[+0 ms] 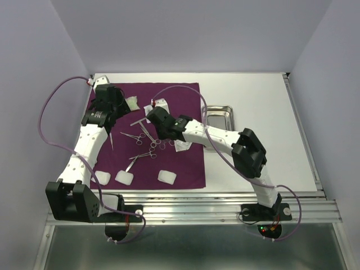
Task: Prepare the surgical pack
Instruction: Pick up the medical item from the surgical kit, then place the medical item in the container.
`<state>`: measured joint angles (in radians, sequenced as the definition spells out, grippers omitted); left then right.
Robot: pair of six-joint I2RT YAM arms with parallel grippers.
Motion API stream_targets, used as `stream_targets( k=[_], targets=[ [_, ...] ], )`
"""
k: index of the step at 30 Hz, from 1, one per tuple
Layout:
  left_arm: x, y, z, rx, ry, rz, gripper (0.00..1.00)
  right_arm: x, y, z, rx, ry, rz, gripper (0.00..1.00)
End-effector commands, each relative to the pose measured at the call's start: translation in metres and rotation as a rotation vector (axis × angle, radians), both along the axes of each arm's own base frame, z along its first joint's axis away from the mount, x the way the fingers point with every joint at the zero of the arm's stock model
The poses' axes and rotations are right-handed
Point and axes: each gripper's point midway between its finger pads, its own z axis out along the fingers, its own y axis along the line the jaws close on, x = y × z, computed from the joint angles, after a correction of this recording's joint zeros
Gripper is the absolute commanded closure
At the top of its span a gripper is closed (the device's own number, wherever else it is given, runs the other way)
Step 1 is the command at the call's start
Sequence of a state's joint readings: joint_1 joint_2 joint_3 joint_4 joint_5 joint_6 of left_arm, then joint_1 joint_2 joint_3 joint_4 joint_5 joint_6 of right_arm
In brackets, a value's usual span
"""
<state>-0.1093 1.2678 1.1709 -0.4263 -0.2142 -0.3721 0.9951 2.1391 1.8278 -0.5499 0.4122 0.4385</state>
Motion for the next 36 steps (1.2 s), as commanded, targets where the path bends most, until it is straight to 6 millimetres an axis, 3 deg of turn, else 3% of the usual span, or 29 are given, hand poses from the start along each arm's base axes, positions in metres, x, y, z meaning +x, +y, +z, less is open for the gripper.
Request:
stream_targets(
  k=[1,9,10,13,19,23,29,36],
  targets=[
    [-0.005,0.004,0.011,0.011,-0.04,0.006,0.28,0.012,-0.008,0.038,0.062,-0.068,-0.045,0.96],
    [-0.005,0.004,0.013,0.008,-0.04,0.002,0.28,0.025,-0.044,0.052,0.062,-0.088,-0.118,0.96],
    [-0.004,0.003,0.013,0.006,-0.041,0.0,0.28,0.034,-0.057,0.053,0.06,-0.091,-0.148,0.96],
    [-0.002,0.002,0.013,0.0,-0.045,0.0,0.28,0.036,-0.079,0.058,0.062,-0.094,-0.183,0.96],
    [0.001,-0.003,0.008,-0.017,-0.035,-0.017,0.28,0.047,-0.142,0.057,0.033,-0.096,-0.288,0.96],
    [0.002,-0.003,0.004,-0.017,-0.025,-0.018,0.28,0.054,-0.189,0.046,0.003,-0.084,-0.368,0.95],
    [0.003,-0.003,0.001,-0.017,-0.018,-0.016,0.28,0.052,-0.228,0.026,-0.033,-0.056,-0.417,0.95],
    [0.001,-0.005,-0.015,-0.03,0.014,-0.015,0.28,0.056,-0.238,-0.014,-0.103,-0.019,-0.415,0.95]
  ],
)
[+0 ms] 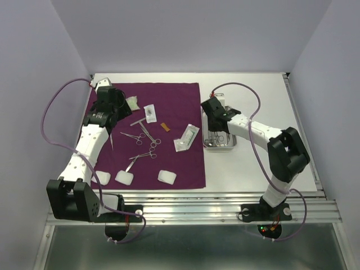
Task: Prepare the surgical pack
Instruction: Place the medical item in the container.
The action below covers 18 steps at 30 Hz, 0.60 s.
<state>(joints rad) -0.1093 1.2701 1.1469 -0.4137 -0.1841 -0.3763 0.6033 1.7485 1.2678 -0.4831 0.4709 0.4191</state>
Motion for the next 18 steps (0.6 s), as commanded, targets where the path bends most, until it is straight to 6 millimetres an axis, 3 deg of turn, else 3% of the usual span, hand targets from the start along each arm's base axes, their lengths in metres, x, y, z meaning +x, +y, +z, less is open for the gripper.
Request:
stream_targets(
  k=[1,5,6,9,18],
  targets=[
    [0.002,0.0,-0.008,-0.011,0.006,0.006,0.27,0.018,0.006,-0.004,0.004,-0.052,0.005,0.95],
    [-0.001,0.0,-0.024,-0.012,0.061,0.008,0.27,0.025,0.006,-0.018,-0.011,-0.035,-0.001,0.91],
    [-0.002,0.0,-0.026,-0.012,0.065,0.009,0.27,0.026,0.007,-0.02,-0.008,-0.032,0.002,0.8],
    [-0.008,0.0,-0.036,-0.008,0.091,0.002,0.27,0.028,0.008,-0.023,-0.013,-0.028,0.004,0.66],
    [-0.031,-0.002,-0.072,-0.028,0.192,0.011,0.28,0.035,0.01,0.008,0.008,-0.091,0.012,0.6]
  ],
)
